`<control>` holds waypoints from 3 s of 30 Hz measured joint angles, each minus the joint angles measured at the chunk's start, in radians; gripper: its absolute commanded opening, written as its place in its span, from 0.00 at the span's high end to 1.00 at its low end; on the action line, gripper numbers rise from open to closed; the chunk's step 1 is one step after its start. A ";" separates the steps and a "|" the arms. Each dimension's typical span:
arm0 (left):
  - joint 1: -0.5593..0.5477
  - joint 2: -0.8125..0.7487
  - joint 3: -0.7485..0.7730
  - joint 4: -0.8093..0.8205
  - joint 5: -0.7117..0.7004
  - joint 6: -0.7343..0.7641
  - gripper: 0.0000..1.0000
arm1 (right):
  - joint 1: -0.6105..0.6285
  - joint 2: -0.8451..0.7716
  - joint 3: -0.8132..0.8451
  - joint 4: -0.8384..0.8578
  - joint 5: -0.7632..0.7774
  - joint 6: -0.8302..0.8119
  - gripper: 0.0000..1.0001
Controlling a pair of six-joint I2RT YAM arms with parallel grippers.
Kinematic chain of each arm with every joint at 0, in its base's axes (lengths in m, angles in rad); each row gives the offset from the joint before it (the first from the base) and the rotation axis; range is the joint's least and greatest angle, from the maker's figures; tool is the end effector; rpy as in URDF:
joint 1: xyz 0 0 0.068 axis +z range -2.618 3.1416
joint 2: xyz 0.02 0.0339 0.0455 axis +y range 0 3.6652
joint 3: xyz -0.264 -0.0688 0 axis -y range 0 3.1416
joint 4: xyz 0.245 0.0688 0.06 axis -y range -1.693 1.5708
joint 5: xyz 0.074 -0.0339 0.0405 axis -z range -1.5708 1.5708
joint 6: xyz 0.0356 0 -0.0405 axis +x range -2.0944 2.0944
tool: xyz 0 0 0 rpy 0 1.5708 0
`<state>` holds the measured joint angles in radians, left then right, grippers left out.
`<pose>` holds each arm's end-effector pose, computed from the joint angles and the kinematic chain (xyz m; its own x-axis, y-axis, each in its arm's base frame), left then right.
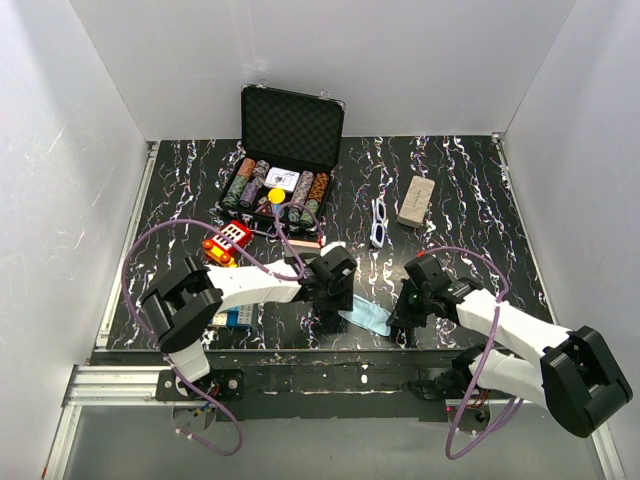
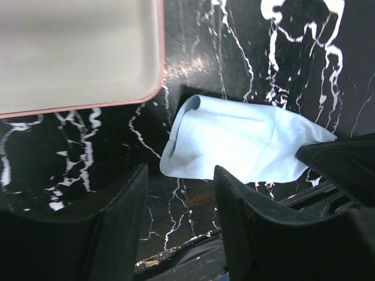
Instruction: Organize the sunglasses
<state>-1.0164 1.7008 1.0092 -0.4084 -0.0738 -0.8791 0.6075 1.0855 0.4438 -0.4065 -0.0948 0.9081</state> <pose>0.1764 -0.2799 0.1676 -0.9387 0.0571 -0.3399 0.1683 0.9366 -0.3074 0.1489 0.1076 0.1536 -0.9163 0.3188 -0.2424 0.1874 0.8762 0.4439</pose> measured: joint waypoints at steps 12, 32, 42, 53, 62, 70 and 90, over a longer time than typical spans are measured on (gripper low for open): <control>-0.031 0.103 0.080 0.019 0.023 0.013 0.71 | 0.000 -0.024 0.000 -0.048 0.006 -0.025 0.99; -0.042 0.116 0.114 -0.053 -0.039 -0.007 1.00 | 0.002 -0.092 0.018 -0.048 -0.014 -0.085 0.99; -0.048 -0.090 0.111 -0.136 -0.177 -0.019 1.00 | 0.026 0.031 0.206 0.022 -0.071 -0.143 0.99; 0.042 -0.166 0.102 -0.245 -0.306 0.005 1.00 | 0.082 0.252 0.383 0.141 -0.099 -0.146 0.99; 0.160 -0.188 0.059 -0.233 -0.299 0.064 1.00 | 0.100 0.405 0.468 0.188 -0.077 -0.120 0.99; 0.208 -0.177 0.056 -0.203 -0.283 0.104 1.00 | 0.106 0.491 0.497 0.200 -0.059 -0.095 0.99; 0.256 -0.101 -0.016 -0.126 -0.277 0.132 0.97 | 0.121 0.581 0.503 0.245 -0.002 -0.048 0.99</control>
<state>-0.7605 1.5993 0.9932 -0.5346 -0.3508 -0.7467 0.7284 1.6661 0.9466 -0.1612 -0.0967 0.8597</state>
